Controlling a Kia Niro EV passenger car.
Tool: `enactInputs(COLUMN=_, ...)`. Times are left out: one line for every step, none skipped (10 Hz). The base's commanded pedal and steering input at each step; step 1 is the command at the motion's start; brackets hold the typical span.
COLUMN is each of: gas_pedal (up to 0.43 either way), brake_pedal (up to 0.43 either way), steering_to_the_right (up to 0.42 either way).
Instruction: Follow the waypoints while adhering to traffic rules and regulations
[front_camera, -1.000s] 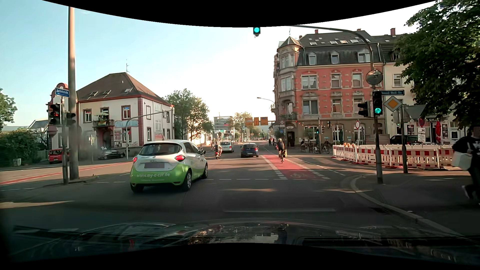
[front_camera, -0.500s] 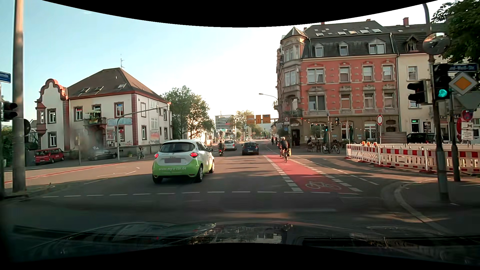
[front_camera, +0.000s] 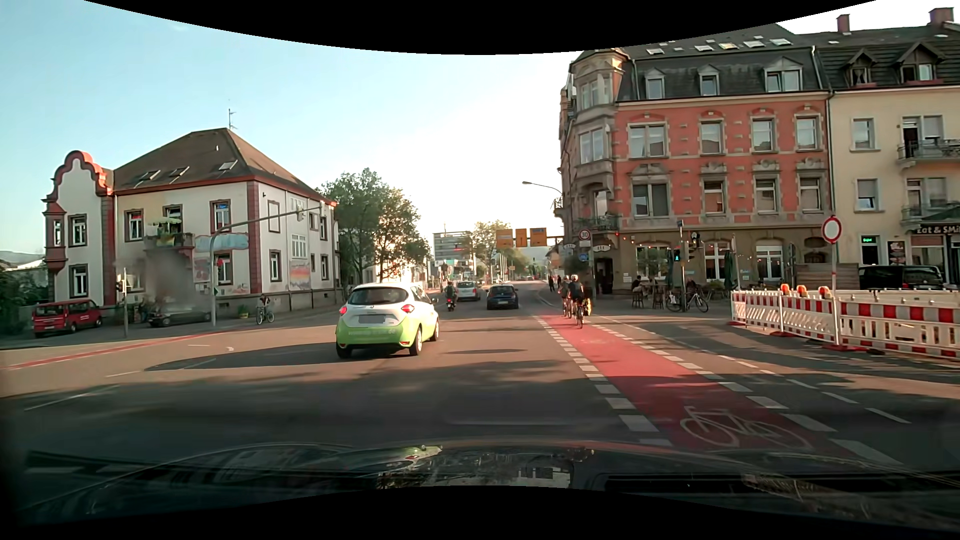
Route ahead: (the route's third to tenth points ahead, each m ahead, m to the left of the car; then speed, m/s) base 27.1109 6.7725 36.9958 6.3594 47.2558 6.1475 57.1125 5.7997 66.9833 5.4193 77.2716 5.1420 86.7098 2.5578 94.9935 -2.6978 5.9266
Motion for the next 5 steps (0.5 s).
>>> enactInputs(gas_pedal=0.157, brake_pedal=0.000, steering_to_the_right=-0.016)
enactInputs(gas_pedal=0.157, brake_pedal=0.000, steering_to_the_right=-0.016)
enactInputs(gas_pedal=0.157, brake_pedal=0.000, steering_to_the_right=-0.015)
enactInputs(gas_pedal=0.157, brake_pedal=0.000, steering_to_the_right=-0.014)
enactInputs(gas_pedal=0.157, brake_pedal=0.000, steering_to_the_right=-0.013)
